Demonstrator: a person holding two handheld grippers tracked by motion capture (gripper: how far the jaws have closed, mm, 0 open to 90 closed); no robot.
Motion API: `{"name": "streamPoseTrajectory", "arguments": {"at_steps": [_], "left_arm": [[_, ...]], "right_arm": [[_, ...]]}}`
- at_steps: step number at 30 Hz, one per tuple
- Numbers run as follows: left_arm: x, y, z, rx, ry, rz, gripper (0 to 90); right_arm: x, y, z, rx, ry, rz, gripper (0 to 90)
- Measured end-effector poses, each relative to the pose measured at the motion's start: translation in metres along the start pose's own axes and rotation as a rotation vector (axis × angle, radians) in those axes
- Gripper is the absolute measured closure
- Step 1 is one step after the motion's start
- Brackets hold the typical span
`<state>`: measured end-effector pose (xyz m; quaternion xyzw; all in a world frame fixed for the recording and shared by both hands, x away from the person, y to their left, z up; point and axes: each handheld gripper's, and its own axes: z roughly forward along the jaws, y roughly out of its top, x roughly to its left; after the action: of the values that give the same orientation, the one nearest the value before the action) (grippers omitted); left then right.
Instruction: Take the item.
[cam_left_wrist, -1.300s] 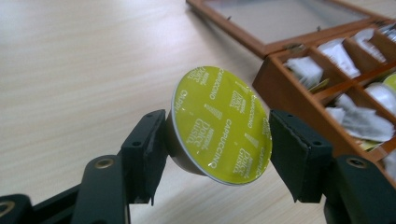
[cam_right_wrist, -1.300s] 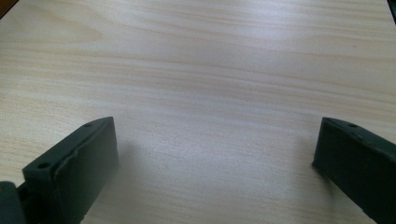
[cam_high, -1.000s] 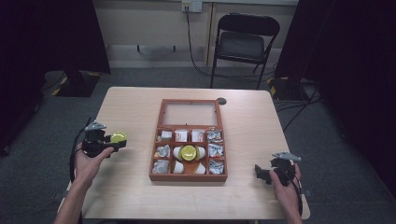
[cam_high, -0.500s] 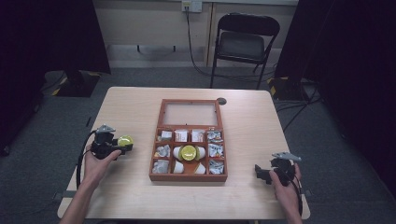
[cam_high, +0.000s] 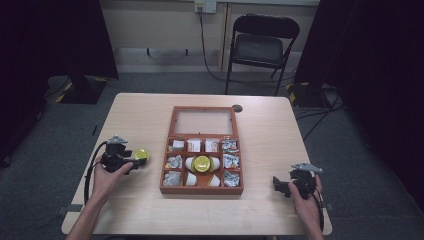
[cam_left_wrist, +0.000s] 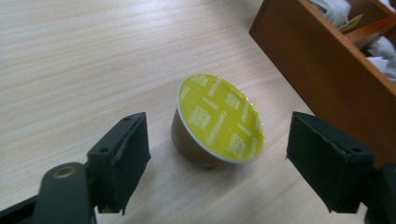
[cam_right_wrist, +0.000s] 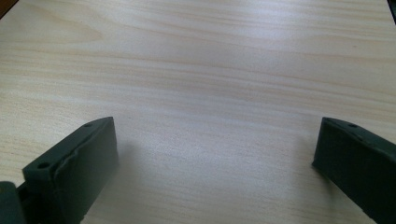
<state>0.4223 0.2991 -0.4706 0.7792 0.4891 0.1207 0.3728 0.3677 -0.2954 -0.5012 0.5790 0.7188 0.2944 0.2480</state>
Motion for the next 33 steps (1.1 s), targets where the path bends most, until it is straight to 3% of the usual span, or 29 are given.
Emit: {"name": "streamPoseTrajectory", "arguments": {"at_steps": [8, 11, 14, 16, 20, 24, 26, 27, 29, 33], "left_arm": [[0.003, -0.012, -0.023, -0.041, 0.017, -0.033, 18.3], [0.01, -0.022, -0.034, -0.016, 0.054, -0.048, 18.2], [0.019, -0.029, -0.043, -0.049, 0.038, -0.088, 18.3], [0.023, -0.034, -0.045, -0.035, 0.054, -0.1, 18.5], [0.025, -0.047, -0.043, -0.024, 0.119, -0.072, 18.7], [0.026, -0.051, -0.041, 0.0, 0.126, -0.081, 17.4], [0.022, -0.054, -0.034, 0.017, 0.187, -0.007, 16.5], [0.02, -0.059, -0.03, 0.025, 0.208, -0.019, 15.8], [0.018, -0.064, -0.026, -0.026, 0.235, -0.007, 11.7], [0.018, -0.067, -0.026, -0.048, 0.24, 0.003, 9.8]], "right_arm": [[0.0, 0.0, 0.0, 0.0, 0.0, 0.0, 0.0], [0.0, 0.0, 0.0, 0.0, 0.0, 0.0, 0.0], [0.0, 0.0, 0.0, 0.0, 0.0, 0.0, 0.0], [0.0, 0.0, 0.0, 0.0, 0.0, 0.0, 0.0], [0.0, 0.0, 0.0, 0.0, 0.0, 0.0, 0.0], [0.0, 0.0, 0.0, 0.0, 0.0, 0.0, 0.0], [0.0, 0.0, 0.0, 0.0, 0.0, -0.001, 0.0], [0.0, 0.0, 0.0, 0.0, 0.0, 0.0, 0.0], [0.0, 0.0, 0.0, -0.001, 0.0, 0.0, 0.0], [0.0, 0.0, 0.0, 0.0, 0.0, 0.0, 0.0]]}}
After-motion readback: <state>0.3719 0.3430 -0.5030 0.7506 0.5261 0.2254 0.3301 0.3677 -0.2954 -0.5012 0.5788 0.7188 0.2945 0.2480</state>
